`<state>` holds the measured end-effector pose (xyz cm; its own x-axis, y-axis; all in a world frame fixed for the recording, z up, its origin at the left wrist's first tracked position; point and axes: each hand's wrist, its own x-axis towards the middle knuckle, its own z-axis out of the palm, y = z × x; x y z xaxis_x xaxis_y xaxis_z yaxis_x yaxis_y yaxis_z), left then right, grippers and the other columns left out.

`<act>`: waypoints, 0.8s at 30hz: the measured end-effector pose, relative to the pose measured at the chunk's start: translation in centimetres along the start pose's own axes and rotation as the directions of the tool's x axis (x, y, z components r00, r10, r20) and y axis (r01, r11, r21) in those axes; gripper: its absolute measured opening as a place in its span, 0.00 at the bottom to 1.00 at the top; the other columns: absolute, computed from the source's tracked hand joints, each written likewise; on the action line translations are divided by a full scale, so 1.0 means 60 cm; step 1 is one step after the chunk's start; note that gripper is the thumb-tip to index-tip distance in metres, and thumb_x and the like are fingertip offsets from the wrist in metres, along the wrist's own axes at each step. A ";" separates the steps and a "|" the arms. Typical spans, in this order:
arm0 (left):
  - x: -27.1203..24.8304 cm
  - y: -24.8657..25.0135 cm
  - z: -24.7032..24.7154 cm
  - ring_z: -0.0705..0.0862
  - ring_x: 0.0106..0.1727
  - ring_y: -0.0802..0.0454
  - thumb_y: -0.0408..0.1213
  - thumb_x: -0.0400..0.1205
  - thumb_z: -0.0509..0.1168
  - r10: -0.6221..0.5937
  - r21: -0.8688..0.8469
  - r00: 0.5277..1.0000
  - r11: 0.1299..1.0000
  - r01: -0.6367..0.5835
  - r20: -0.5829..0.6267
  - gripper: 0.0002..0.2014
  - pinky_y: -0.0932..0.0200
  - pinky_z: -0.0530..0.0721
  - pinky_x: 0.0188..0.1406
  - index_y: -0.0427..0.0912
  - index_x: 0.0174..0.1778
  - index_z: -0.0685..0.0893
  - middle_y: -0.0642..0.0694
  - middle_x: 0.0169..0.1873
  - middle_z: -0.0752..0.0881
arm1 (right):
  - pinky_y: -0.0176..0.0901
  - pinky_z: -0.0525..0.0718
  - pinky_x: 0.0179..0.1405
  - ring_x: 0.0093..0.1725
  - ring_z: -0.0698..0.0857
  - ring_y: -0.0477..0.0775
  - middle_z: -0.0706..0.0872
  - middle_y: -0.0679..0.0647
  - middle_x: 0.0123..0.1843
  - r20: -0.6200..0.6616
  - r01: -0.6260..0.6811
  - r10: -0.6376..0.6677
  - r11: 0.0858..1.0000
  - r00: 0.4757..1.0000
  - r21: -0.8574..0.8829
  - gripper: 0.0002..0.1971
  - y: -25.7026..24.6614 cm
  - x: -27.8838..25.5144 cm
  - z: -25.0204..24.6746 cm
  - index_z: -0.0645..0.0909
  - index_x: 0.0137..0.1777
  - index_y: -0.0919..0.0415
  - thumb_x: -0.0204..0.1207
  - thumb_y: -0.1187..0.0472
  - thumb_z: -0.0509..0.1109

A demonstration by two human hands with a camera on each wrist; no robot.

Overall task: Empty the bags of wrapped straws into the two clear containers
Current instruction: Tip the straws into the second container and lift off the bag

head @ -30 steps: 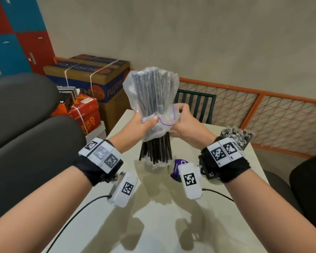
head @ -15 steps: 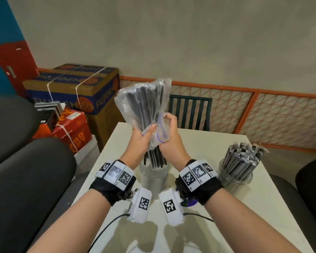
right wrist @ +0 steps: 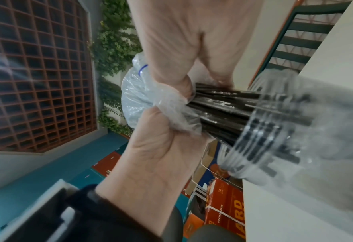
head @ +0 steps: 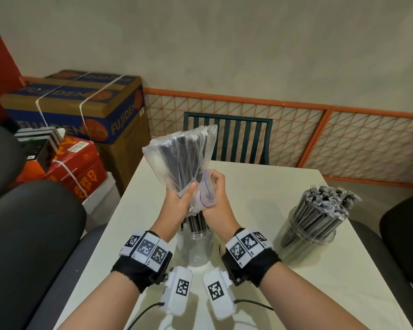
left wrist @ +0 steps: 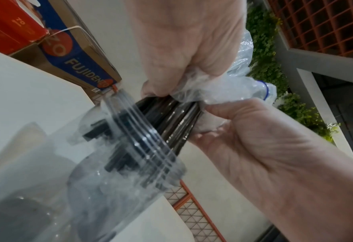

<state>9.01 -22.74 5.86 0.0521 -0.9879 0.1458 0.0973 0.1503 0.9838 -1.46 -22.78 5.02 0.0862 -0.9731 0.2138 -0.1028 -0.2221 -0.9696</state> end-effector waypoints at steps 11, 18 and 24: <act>0.006 0.051 -0.085 0.71 0.75 0.57 0.59 0.55 0.80 -0.348 0.208 0.786 0.937 0.280 0.510 0.52 0.52 0.64 0.77 0.65 0.74 0.60 0.57 0.74 0.72 | 0.43 0.78 0.68 0.64 0.79 0.48 0.73 0.43 0.63 0.356 -0.009 0.095 0.972 0.930 -0.237 0.34 -0.027 -0.010 -0.107 0.58 0.67 0.52 0.69 0.65 0.77; 0.001 0.094 -0.078 0.73 0.63 0.67 0.54 0.70 0.73 -0.307 0.286 0.868 0.937 0.204 0.390 0.37 0.65 0.70 0.59 0.71 0.70 0.58 0.62 0.65 0.74 | 0.50 0.76 0.69 0.70 0.77 0.54 0.74 0.54 0.74 0.243 -0.152 0.191 0.974 0.951 -0.168 0.11 -0.078 -0.011 -0.161 0.67 0.46 0.56 0.76 0.70 0.66; -0.018 0.114 -0.061 0.80 0.45 0.82 0.37 0.81 0.64 -0.192 0.312 0.939 0.945 0.098 0.285 0.19 0.80 0.78 0.39 0.61 0.63 0.69 0.69 0.52 0.78 | 0.40 0.84 0.49 0.54 0.87 0.48 0.80 0.49 0.65 0.167 -0.223 0.240 0.968 0.956 -0.115 0.29 -0.095 -0.013 -0.133 0.58 0.69 0.51 0.76 0.58 0.71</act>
<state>13.28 -20.48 12.06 -0.2535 -0.9671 -0.0225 -0.2132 0.0332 0.9764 -8.88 -21.22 11.31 0.2229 -0.9736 -0.0486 -0.2323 -0.0046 -0.9726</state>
